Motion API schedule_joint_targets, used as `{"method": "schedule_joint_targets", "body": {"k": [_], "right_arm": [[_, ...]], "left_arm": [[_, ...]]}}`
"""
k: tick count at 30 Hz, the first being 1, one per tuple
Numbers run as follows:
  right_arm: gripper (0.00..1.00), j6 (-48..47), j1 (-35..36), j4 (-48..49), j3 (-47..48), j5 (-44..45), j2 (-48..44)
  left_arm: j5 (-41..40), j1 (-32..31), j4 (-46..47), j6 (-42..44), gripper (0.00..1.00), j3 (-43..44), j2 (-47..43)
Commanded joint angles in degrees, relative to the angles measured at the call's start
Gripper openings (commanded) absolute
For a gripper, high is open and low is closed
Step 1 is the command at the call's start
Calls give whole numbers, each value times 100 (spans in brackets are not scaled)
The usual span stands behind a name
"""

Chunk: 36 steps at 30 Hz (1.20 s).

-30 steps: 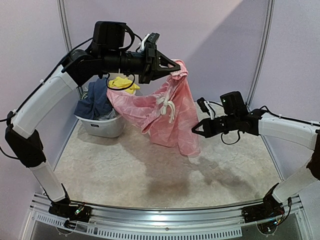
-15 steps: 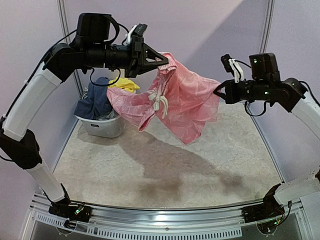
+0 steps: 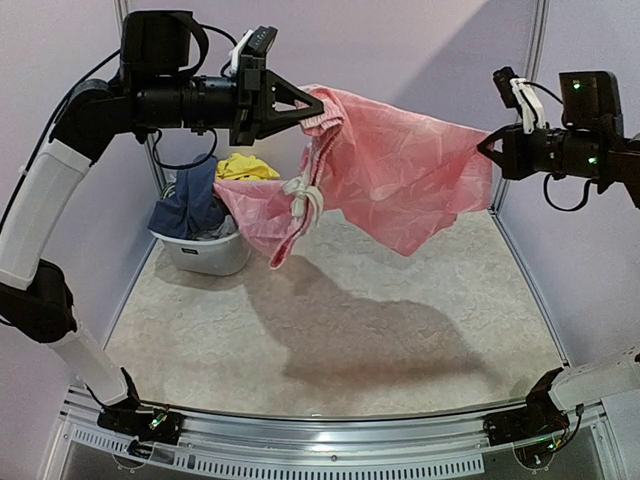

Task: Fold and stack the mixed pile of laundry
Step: Move the crumpled shorts to the center of the board.

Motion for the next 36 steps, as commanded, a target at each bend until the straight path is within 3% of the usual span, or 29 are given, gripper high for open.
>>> {"method": "schedule_joint_targets", "body": {"k": [1,12,22,30,33,36], "right_arm": [[0,-155,33,-338,547,399,-265],[0,-262,30,-365,940,527,-962],[0,-539,31,-336,1029,-8,-1827],[0,-444,37,-618,1570,-301,-1910],[0,-394,35,-586,1649,-406,-1792],[0,-418,28,-473,1658,-17,-1414]], "left_arm": [[-14,-425,416,31,0,529,202],[114,-840,596,191,0,749,361],[270,-1460,255,248,0,294,107],[252,-1691,518,180,0,-185,-416],[66,-1674,508,341,0,-238,-503],[-666,-1355,430,413,0,-246,-561]]}}
